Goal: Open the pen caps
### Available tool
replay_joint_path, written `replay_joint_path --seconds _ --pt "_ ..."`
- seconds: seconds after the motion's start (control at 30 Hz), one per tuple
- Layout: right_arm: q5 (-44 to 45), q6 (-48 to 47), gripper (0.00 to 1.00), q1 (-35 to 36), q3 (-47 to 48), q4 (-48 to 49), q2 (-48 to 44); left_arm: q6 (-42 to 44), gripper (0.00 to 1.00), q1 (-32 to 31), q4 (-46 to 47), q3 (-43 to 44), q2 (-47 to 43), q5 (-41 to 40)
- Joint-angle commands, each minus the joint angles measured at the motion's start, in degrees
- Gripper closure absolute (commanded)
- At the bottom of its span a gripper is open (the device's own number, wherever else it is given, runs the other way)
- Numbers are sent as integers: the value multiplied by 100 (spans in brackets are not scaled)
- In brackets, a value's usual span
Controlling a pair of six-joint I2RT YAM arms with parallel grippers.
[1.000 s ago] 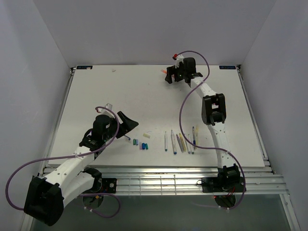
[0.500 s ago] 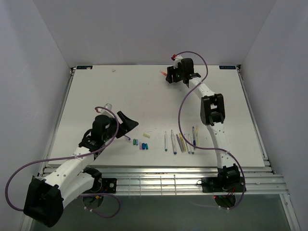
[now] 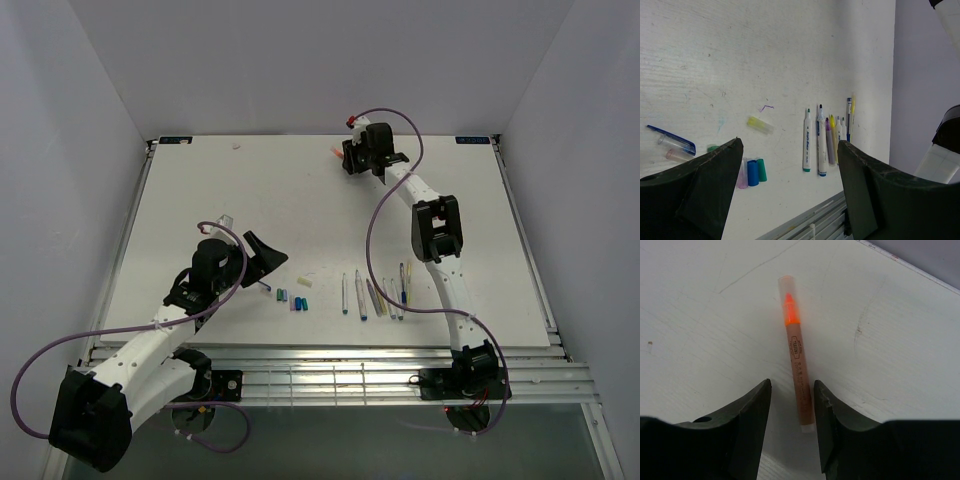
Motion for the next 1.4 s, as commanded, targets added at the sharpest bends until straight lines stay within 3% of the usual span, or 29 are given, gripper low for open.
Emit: replay_joint_path --seconds 0.0,0.23,0.37,0.53,0.73,1.1,1.37 --pt "-274 -116 55 48 -22 -549 -210 86 14 -6 18 -17 -37 70" --pt "-363 -72 71 48 -145 -680 -263 95 14 -6 -44 -17 -81 71" --pt "-363 7 92 66 -347 -681 -394 95 14 -6 -192 36 -99 36" --pt "-372 253 92 189 -1241 -154 -939 86 14 -6 -517 273 -99 -26" --pt "-126 763 92 522 -2700 382 -2537 69 14 -6 -1045 817 -99 -123" --pt "130 1940 92 1726 -8278 1358 -7037 -28 14 11 -1363 1697 402 474" --pt "270 2635 92 2482 -9795 1271 -9226 -703 13 11 -704 1434 666 1248"
